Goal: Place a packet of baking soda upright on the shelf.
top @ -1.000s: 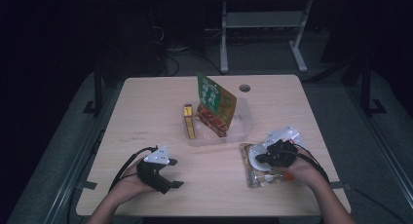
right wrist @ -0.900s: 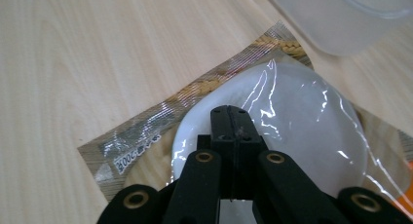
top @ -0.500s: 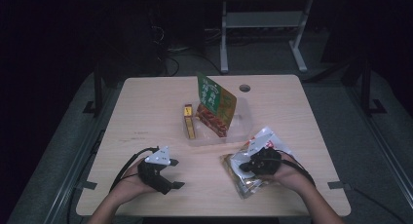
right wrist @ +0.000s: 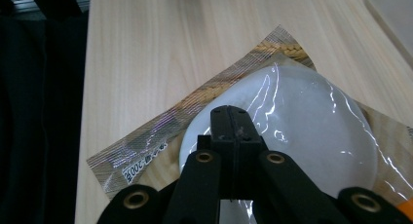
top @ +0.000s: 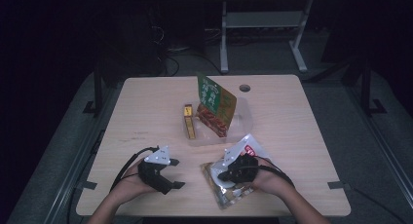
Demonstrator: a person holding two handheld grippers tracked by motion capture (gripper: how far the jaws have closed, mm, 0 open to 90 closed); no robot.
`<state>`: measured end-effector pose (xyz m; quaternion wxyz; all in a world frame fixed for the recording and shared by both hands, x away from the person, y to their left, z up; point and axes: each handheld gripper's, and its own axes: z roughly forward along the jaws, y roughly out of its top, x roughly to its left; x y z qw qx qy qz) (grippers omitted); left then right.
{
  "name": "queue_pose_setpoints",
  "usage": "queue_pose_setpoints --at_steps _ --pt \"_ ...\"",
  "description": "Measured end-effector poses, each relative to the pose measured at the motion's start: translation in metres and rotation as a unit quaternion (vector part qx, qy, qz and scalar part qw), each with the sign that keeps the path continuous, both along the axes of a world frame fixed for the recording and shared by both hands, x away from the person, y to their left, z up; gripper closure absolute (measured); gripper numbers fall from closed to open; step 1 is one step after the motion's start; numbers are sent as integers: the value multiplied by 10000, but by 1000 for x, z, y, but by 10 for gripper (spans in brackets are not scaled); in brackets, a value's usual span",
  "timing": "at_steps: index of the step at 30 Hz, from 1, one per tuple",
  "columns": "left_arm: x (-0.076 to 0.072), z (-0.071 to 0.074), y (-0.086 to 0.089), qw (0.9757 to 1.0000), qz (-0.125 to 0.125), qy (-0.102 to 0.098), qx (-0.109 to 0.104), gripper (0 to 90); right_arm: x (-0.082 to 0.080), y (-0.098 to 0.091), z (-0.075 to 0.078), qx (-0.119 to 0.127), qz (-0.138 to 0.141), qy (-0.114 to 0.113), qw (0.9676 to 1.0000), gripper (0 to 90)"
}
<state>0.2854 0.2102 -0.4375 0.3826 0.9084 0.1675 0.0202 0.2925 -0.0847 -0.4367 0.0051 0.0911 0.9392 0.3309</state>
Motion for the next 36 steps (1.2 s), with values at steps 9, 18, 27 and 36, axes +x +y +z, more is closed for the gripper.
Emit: queue_pose_setpoints --at_steps 9,18,27,36 --pt "1 3 -4 9999 -38 13 -120 187 0 2 11 299 -19 -85 9995 860" --pt "11 3 -39 9997 -127 26 -195 186 7 -64 32 704 -1321 -39 9887 600" --pt "32 -5 -78 9990 -158 309 -292 180 19 -110 31 816 -1947 -101 9774 395" --pt "44 -21 -113 9964 -467 692 -136 245 22 -116 29 822 -1999 -117 9763 363"
